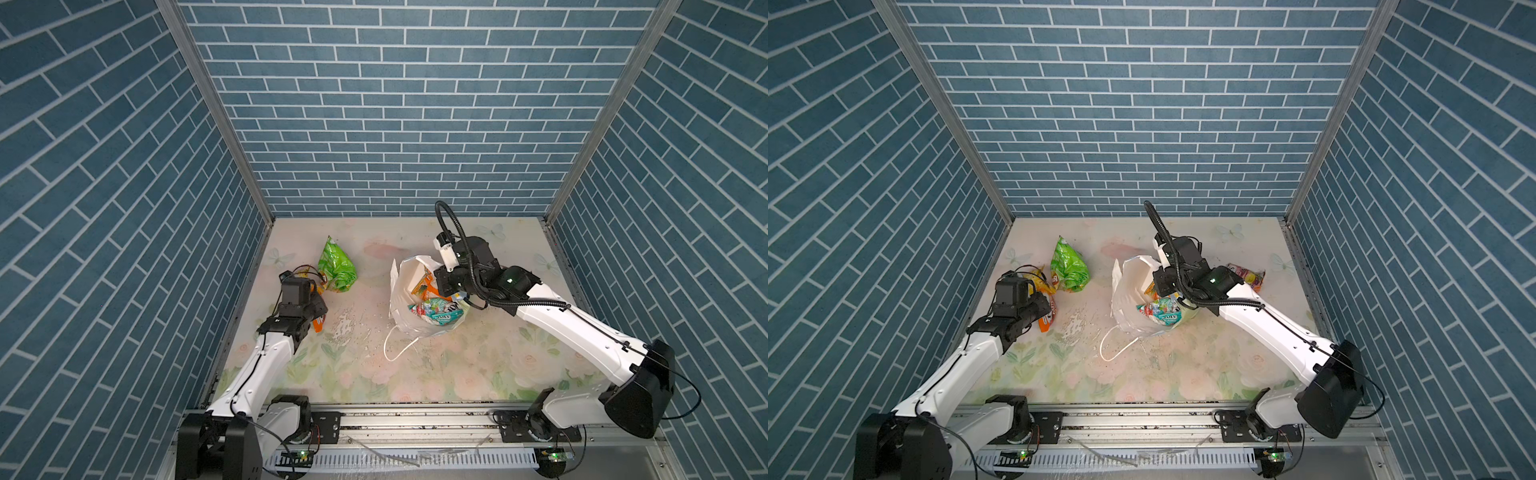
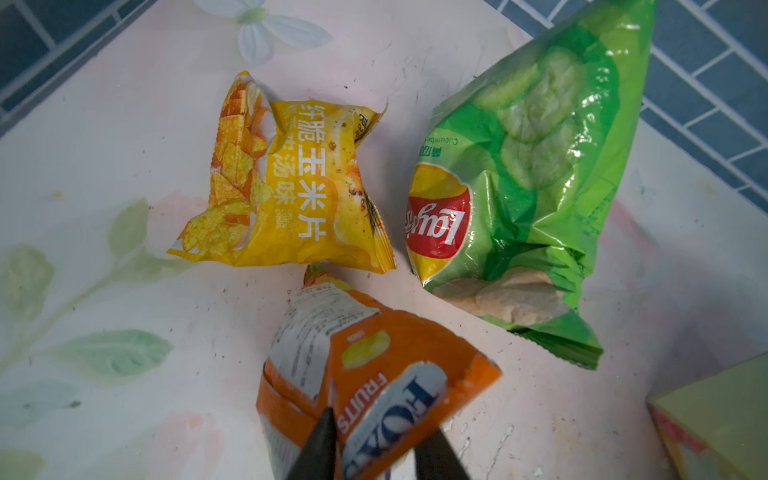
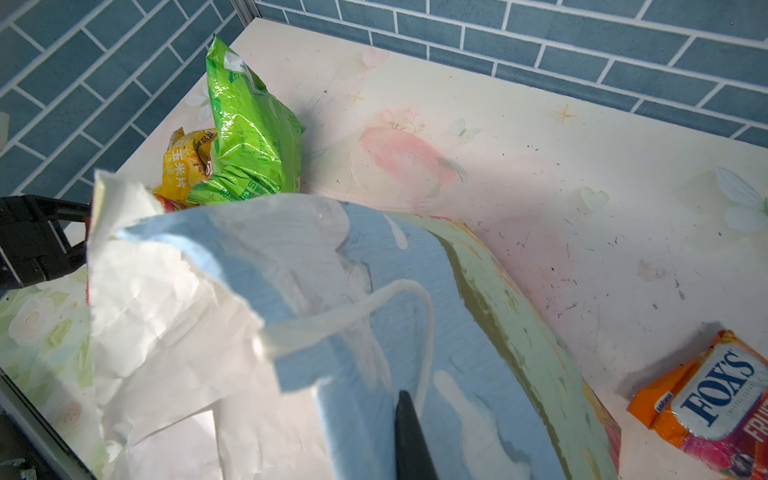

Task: Take the snacks out of the paper bag
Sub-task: Place the snack at the middle-left of the table.

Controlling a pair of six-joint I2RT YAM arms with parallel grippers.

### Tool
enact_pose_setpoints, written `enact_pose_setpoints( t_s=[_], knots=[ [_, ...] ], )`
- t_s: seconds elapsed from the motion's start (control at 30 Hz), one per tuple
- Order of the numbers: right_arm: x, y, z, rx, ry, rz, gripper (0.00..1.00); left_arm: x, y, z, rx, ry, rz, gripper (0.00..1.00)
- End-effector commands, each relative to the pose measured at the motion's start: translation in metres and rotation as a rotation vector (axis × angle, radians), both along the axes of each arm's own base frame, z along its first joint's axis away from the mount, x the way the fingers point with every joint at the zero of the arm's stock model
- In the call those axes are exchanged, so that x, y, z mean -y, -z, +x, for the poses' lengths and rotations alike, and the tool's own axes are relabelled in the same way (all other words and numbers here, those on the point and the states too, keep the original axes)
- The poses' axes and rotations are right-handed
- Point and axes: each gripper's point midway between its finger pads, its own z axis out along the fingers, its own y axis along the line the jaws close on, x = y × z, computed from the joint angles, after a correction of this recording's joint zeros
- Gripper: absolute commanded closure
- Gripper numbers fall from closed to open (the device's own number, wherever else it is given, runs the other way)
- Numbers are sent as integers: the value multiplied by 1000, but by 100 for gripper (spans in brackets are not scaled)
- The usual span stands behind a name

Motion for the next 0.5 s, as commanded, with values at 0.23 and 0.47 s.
enact_pose_setpoints(
  t_s=[0.23, 0.47],
  knots=[
    [11, -8, 6, -7, 60, -18, 100, 28, -46, 11, 172, 128, -85, 0],
    [19, -5, 5, -12, 75, -55, 100, 67, -91, -22, 259, 267, -140, 0]
  ],
)
